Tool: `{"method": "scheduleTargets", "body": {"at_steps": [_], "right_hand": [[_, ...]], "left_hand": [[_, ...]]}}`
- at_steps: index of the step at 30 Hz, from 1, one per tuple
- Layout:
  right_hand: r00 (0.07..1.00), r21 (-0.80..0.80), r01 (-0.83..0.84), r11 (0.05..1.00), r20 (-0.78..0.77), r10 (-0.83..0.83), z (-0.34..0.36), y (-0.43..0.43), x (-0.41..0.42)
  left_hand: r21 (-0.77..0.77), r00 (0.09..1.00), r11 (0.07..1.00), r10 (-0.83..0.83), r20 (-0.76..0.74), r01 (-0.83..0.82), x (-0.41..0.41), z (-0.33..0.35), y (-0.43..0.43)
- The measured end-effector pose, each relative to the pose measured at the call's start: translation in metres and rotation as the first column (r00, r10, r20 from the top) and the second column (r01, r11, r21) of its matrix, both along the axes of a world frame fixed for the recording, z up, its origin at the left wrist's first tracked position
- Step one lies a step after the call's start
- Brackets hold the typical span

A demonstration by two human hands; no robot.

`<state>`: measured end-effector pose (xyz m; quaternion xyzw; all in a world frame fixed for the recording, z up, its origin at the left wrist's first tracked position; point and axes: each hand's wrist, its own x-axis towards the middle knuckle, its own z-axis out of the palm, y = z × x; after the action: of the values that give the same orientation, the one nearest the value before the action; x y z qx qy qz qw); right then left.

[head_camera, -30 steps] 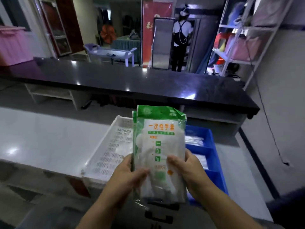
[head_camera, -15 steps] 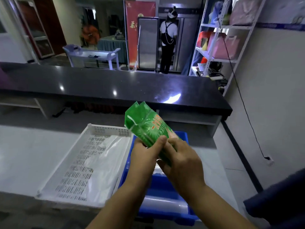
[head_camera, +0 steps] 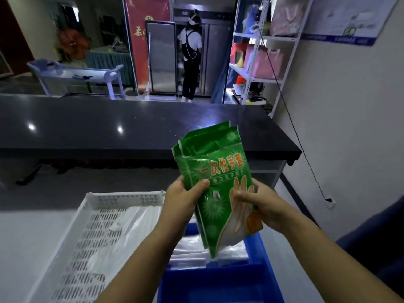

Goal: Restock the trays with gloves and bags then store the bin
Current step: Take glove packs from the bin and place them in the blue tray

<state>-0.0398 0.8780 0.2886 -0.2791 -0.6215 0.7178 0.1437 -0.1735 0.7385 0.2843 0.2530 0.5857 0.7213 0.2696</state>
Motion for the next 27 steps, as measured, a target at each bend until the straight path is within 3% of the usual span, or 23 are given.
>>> {"method": "scheduleTargets", "body": {"at_steps": [1,3,6,9,12,15,18,23,27], "right_hand": [[1.000,-0.080,-0.022,0.997,-0.003,0.022,-0.001,0.001,-0.004],[0.999,-0.079,0.012,0.997,0.033,-0.009,-0.004,0.003,-0.011],[0.973,0.136,0.198,0.971,0.093,-0.211,-0.006,0.017,-0.016],[0.919,0.387,0.323,0.864,0.088,-0.384,0.000,0.038,-0.006],[0.891,0.479,0.383,0.790,0.035,-0.454,0.005,0.058,0.007],[0.877,0.522,0.399,0.754,0.023,-0.480,0.003,0.072,0.017],[0.876,0.530,0.394,0.751,0.029,-0.481,-0.002,0.083,0.024],[0.896,0.540,0.345,0.768,0.056,-0.441,-0.009,0.101,0.034],[0.902,0.551,0.318,0.772,0.075,-0.426,-0.016,0.117,0.036]], "left_hand": [[-0.007,1.000,1.000,-0.028,-0.001,0.028,-0.007,-0.002,0.005],[-0.045,0.994,0.993,-0.106,-0.009,0.105,-0.020,-0.007,0.017],[-0.154,0.970,0.959,-0.242,-0.007,0.238,-0.044,-0.025,0.038],[-0.371,0.949,0.922,-0.212,-0.235,0.114,-0.073,-0.058,0.056],[-0.671,0.749,0.739,-0.413,-0.518,-0.056,-0.091,-0.093,0.067],[-0.851,0.488,0.513,-0.717,-0.497,-0.114,-0.088,-0.117,0.079],[-0.877,0.346,0.453,-0.806,-0.480,-0.159,-0.077,-0.129,0.087],[-0.908,0.332,0.351,-0.848,-0.413,-0.231,-0.069,-0.135,0.100],[-0.901,0.357,0.336,-0.835,-0.419,-0.272,-0.064,-0.130,0.106]]}}
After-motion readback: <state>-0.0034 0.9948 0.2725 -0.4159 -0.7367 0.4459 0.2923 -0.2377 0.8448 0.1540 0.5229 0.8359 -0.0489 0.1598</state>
